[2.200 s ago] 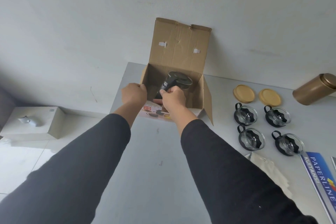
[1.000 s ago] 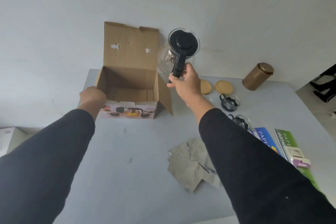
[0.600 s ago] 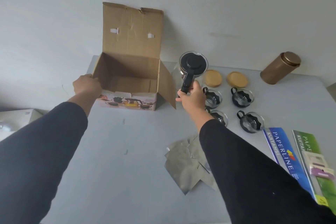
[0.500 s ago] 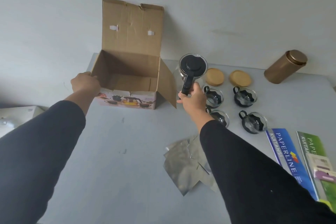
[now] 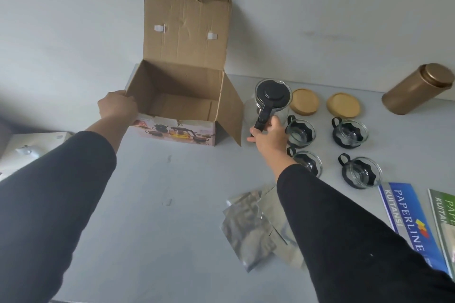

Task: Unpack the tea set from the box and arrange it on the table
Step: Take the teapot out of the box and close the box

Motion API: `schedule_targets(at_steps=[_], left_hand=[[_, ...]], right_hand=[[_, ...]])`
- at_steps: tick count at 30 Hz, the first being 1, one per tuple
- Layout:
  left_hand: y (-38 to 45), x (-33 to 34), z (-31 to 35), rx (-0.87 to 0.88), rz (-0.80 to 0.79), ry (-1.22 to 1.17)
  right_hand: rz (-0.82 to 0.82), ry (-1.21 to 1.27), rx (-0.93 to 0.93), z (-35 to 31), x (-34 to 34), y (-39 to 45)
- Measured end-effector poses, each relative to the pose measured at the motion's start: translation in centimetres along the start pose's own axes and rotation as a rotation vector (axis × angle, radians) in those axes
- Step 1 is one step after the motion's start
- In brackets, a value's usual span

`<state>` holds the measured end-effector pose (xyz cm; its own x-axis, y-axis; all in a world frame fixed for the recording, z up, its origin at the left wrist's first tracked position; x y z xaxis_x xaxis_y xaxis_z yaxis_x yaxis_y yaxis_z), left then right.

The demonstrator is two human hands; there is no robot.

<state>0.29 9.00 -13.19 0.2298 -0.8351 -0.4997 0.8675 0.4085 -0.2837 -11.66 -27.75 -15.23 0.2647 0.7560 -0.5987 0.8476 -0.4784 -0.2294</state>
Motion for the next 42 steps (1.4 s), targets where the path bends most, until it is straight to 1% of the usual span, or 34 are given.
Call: schedule_targets(at_steps=[2, 7, 10, 11, 14, 16, 17, 19, 21, 23, 25, 29, 32, 36, 39, 42], left_hand=[[-0.4, 0.0, 0.5, 0.009, 0.002, 0.024], [-0.6, -0.1, 0.6, 0.044, 0.014, 0.199], [-0.5, -0.1, 0.6, 0.028, 0.000, 0.214], [-0.4, 0.0, 0.5, 0.017, -0.012, 0.199], [-0.6, -0.1, 0.6, 0.009, -0.062, 0.167], [-0.4, -0.6, 0.3, 0.002, -0.089, 0.123], [-0.3, -1.0, 0.2, 0.002, -0.101, 0.099], [-0.1, -2.0, 0.0, 0.007, -0.124, 0.066], [0.0, -3.0, -0.4, 0.011, -0.148, 0.038], [0.2, -4.0, -0.7, 0.049, -0.167, 0.011], [0.3, -5.0, -0.6, 0.115, -0.172, -0.017], [0.7, -7.2, 0.0, 0.239, -0.139, -0.082], [1.0, -8.4, 0.4, 0.355, -0.115, -0.118], [0.9, -9.1, 0.3, 0.426, -0.130, -0.212], [0.8, -8.8, 0.3, 0.571, -0.153, -0.168], [0.9, -8.3, 0.0, 0.633, -0.208, -0.110]], right_hand=[[-0.005, 0.010, 0.013, 0.1, 0.2, 0.2], [-0.013, -0.021, 0.054, 0.0, 0.3, 0.6], [-0.007, -0.135, 0.126, -0.4, 0.5, 0.1], [0.032, -0.149, 0.157, -0.5, 0.4, -0.3], [0.253, -0.179, 0.260, -1.2, 0.0, -2.5], [0.350, -0.194, 0.373, -1.5, 0.5, -4.5], [0.347, -0.162, 0.439, -1.7, 1.2, -5.4], [0.270, -0.035, 0.561, -2.0, 3.8, -7.1], [0.127, 0.112, 0.669, -2.8, 7.0, -8.5], [-0.027, 0.266, 0.721, -3.9, 10.2, -9.4], [-0.078, 0.374, 0.715, -5.5, 11.9, -9.8], [-0.025, 0.411, 0.675, -7.8, 12.3, -10.1], [0.067, 0.369, 0.648, -8.5, 11.5, -10.5], [0.177, 0.295, 0.548, -10.0, 10.9, -10.6], [0.269, 0.278, 0.458, -11.3, 11.0, -10.8], [0.347, 0.247, 0.345, -12.7, 11.3, -11.4]])
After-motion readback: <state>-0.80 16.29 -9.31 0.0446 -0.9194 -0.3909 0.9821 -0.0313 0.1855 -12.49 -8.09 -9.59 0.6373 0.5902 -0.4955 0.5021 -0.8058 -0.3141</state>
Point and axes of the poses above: each hand's wrist, its own y-axis towards the middle knuckle, its own x-axis out of the palm, z = x × y, the point moved 7 cm from there along y, towards the middle knuckle, and after that the axes turned 13 degrees about -y, right-handed, at the moved point
